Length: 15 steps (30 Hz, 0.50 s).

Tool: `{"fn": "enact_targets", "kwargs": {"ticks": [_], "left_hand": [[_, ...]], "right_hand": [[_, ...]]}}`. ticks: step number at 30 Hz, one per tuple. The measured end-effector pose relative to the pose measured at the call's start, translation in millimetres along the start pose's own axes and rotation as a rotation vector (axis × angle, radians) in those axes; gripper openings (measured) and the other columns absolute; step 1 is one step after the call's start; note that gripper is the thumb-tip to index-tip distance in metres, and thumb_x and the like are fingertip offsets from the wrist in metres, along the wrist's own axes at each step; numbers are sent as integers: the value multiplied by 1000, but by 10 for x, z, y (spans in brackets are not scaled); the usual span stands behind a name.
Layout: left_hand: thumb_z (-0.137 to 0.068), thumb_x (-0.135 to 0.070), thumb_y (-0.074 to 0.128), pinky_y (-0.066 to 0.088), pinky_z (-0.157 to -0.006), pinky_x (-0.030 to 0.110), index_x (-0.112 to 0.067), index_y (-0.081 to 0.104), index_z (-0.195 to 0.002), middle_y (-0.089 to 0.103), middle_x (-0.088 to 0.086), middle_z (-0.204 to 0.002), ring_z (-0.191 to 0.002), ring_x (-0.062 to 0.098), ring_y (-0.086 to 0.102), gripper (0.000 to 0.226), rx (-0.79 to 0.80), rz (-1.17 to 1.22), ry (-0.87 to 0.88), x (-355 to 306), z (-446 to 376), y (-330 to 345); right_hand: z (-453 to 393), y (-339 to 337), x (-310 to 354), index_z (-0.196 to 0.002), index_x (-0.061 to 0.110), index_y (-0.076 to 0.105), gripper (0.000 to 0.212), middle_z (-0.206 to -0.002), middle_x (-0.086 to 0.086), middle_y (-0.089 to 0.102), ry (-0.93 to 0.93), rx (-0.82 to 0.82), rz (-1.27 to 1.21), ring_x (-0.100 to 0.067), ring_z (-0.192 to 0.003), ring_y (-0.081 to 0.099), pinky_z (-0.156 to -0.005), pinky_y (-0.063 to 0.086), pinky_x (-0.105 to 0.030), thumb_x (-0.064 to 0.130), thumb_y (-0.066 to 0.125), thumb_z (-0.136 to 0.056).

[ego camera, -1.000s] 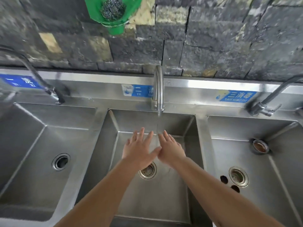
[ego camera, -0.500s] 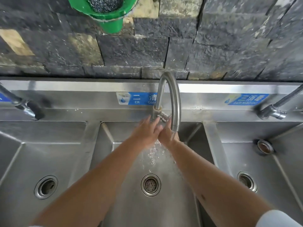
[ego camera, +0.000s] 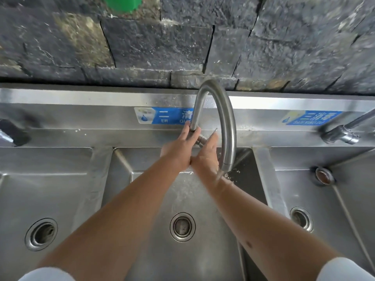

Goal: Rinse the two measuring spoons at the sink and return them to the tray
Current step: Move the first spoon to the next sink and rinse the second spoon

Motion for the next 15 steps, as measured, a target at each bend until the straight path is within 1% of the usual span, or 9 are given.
{"fn": "enact_targets", "kwargs": {"ticks": [2,3,7,9,11,12,13,14,15], "left_hand": [[-77,0,65,60,-59,39,-39,-6,-152,-20,0,-162,-71,23,64,110,6,-23,-4,7,2,3],[-76,-1,67,60,-58,38,-38,-6,-152,-20,1,-162,-69,23,64,112,5,-34,-5,6,6,3],[-74,-15,76,59,-56,35,-39,-10,-151,-22,3,-162,-66,21,63,117,10,-62,3,-40,10,29],[-71,-30,80,57,-55,33,-39,-13,-150,-26,1,-161,-65,20,61,123,36,-86,0,-37,8,52],[-68,-41,81,52,-52,29,-38,-16,-149,-27,2,-160,-65,19,61,127,46,-118,-1,-46,20,48],[-66,-47,81,52,-56,30,-36,-17,-149,-26,3,-161,-74,22,64,129,49,-135,-2,-51,29,51],[-63,-53,81,54,-66,34,-33,-19,-149,-25,3,-161,-92,27,65,133,52,-147,-12,-51,43,66],[-60,-59,80,54,-81,42,-30,-20,-149,-24,3,-161,-116,34,56,137,55,-145,-26,-51,72,91],[-58,-63,79,47,-97,49,-28,-22,-148,-22,3,-162,-135,38,39,140,58,-125,-37,-51,123,121]], "right_hand": [[-51,4,43,-152,4,11,69,-154,-19,31,8,-15,65,-35,-140,32,-112,32,-37,-5,48,-95],[-64,-43,74,-153,4,8,72,-153,-19,33,11,-38,53,-34,-138,36,-112,35,-39,-11,45,-93],[-174,-90,-47,-146,3,25,64,-137,-20,48,110,50,98,-28,-100,62,-79,56,-29,-15,49,-90],[-188,-131,-110,-145,10,27,72,-124,-3,55,81,66,119,-11,-86,60,-67,54,-17,-7,62,-84],[-177,-162,-124,-152,16,15,81,-134,7,44,61,139,74,-5,-113,48,-86,43,-3,1,63,-89],[-158,-191,-114,-154,16,9,76,-148,0,35,51,178,57,-10,-130,35,-93,32,4,6,57,-95],[-123,-237,-113,-154,16,7,70,-157,-7,24,74,202,26,-16,-140,24,-89,24,8,11,51,-100],[-99,-277,-132,-155,16,7,67,-161,-11,17,89,209,14,-21,-144,18,-88,19,8,15,48,-102],[-66,-309,-145,-155,16,10,68,-161,-13,17,97,217,10,-26,-146,19,-95,20,2,18,51,-101]]}}
Point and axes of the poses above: each hand's wrist, its own z-axis away from the middle knuckle, its own y-axis out of the palm, x = y × z, the point moved 5 cm from there along -z, towards the middle knuckle
